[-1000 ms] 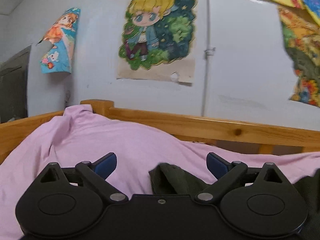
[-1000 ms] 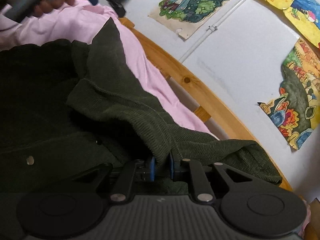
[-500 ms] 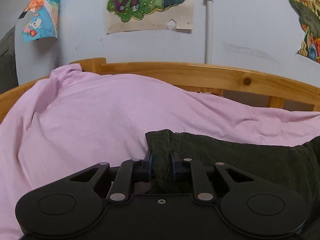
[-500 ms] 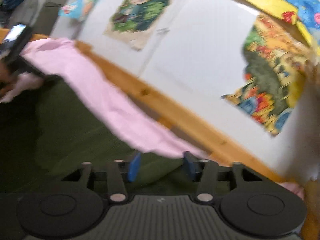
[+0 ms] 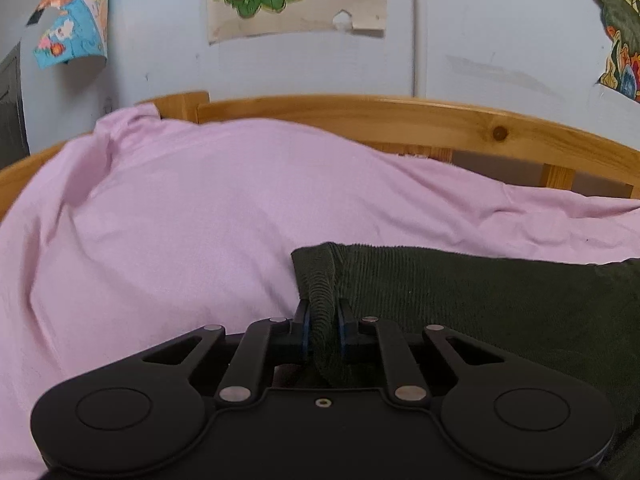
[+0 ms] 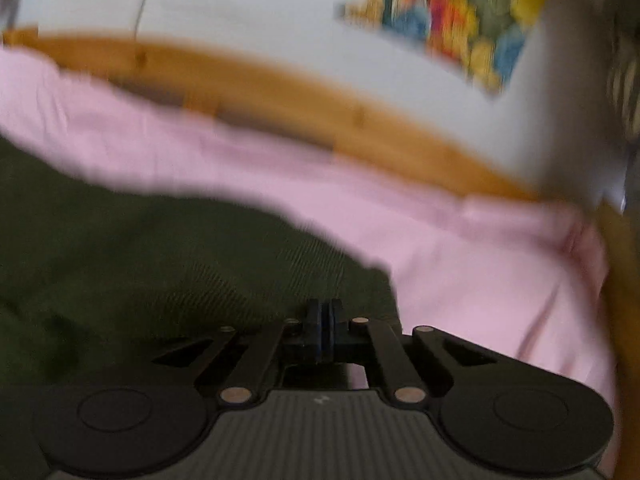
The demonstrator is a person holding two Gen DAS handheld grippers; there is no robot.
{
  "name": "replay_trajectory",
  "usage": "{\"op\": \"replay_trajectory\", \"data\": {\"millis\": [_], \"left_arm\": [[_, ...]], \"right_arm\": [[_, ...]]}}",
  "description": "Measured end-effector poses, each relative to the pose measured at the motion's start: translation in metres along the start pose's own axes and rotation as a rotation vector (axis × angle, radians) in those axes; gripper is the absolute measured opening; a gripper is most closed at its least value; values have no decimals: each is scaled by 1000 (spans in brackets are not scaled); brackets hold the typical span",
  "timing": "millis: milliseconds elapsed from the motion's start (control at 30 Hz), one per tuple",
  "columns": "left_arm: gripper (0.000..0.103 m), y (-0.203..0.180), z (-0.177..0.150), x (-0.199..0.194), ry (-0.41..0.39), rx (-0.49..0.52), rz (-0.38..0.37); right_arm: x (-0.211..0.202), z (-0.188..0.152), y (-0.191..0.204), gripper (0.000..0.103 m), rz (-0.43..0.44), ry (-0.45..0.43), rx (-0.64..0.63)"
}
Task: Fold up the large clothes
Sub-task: 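Fold the shirt side over with both grippers and open them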
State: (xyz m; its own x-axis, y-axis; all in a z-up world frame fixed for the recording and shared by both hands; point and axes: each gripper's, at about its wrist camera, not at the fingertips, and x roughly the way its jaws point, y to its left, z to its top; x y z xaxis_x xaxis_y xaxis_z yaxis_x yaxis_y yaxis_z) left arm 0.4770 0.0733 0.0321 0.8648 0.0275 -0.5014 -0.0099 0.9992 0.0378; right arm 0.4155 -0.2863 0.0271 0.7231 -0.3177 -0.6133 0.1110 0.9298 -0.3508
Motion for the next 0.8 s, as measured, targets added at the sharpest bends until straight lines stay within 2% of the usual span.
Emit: {"op": "replay_trajectory", "data": {"millis": [67, 100, 167, 200, 233, 267, 300, 333, 367, 400, 433, 533, 600, 667, 733, 800], "left_arm": [[14, 1, 0, 4, 12, 22, -5], [15, 2, 1, 4, 22, 24, -9], [23, 7, 7, 3, 45, -9, -10], [31, 10, 8, 1, 47, -29, -9], [37, 12, 9, -3, 36, -43, -4], [39, 12, 9, -10, 14, -39, -1], [48, 9, 8, -19, -16, -10, 4], [59, 5, 7, -27, -50, 27, 4], [64, 1, 6, -34, -87, 54, -1], [75, -3, 6, -39, -116, 65, -7], [79, -8, 6, -43, -149, 66, -15], [79, -26, 11, -42, -190, 61, -37], [79, -43, 12, -30, -178, 92, -51], [79, -60, 9, -9, -107, 154, -44], [77, -67, 4, 13, -28, 205, 2], [77, -62, -2, 23, -35, 203, -7]], "right_arm": [[2, -15, 7, 4, -21, -62, -82], [5, -17, 7, 4, -23, -64, -92], [4, -15, 5, 5, -14, -51, -67], [0, -13, 3, 5, -9, -49, -71], [-5, -9, 0, 5, -5, -56, -65], [-12, -4, -3, 5, -2, -73, -43], [-20, 1, -7, 9, -1, -99, -15], [-28, 5, -8, 16, -8, -129, -6], [-35, 7, -6, 38, -20, -159, -18], [-40, 10, -2, 64, -29, -194, -38], [-42, 12, 3, 72, -35, -225, -61], [-29, 24, 27, 74, -78, -260, -138], [-15, 30, 40, 77, -102, -268, -123], [-3, 30, 46, 79, -131, -271, -106], [9, 25, 47, 85, -183, -269, -87], [15, 16, 42, 86, -218, -244, -36]]}}
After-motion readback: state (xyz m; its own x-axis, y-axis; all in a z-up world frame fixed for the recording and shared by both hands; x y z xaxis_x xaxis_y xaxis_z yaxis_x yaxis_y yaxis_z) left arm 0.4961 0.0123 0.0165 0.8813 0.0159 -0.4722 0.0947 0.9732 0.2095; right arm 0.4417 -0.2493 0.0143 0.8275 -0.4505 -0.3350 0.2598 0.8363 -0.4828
